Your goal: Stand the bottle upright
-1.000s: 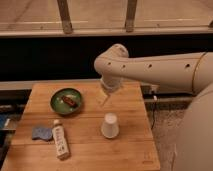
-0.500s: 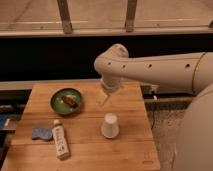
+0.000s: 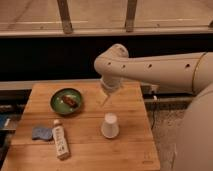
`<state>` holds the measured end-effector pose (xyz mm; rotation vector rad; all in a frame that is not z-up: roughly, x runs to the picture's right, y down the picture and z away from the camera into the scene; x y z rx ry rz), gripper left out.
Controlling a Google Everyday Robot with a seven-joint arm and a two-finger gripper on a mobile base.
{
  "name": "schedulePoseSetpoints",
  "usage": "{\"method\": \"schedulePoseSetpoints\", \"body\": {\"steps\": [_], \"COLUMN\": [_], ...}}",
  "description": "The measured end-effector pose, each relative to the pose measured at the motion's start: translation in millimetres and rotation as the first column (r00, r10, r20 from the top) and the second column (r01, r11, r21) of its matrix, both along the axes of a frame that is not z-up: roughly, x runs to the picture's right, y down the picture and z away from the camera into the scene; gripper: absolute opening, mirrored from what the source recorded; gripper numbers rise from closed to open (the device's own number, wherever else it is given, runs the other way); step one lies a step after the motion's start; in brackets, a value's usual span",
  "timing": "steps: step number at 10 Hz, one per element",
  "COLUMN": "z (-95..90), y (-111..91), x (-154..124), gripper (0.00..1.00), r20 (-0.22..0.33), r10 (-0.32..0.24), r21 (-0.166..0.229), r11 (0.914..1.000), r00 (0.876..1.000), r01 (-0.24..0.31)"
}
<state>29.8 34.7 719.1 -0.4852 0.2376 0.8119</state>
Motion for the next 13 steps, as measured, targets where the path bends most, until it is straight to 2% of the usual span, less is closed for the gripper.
{"method": "schedulePoseSetpoints", "body": {"steps": [10,11,13], "z": [4.6,9.0,21.5], "y": [-5.0,-8.3,-15.7], "x": [1.8,-6.1,-42.3], "gripper": [0.80,0.80,0.80], "r20": [-0.005,0.003,0.026], "r10": [-0.004,-0.020,-0.066], "r21": [-0.007,-0.012,-0.031], "r11": [1.0000,0.9997,0.9973], "r00": [1.000,1.000,0.997], "r01": [0.004,0.020,0.067]}}
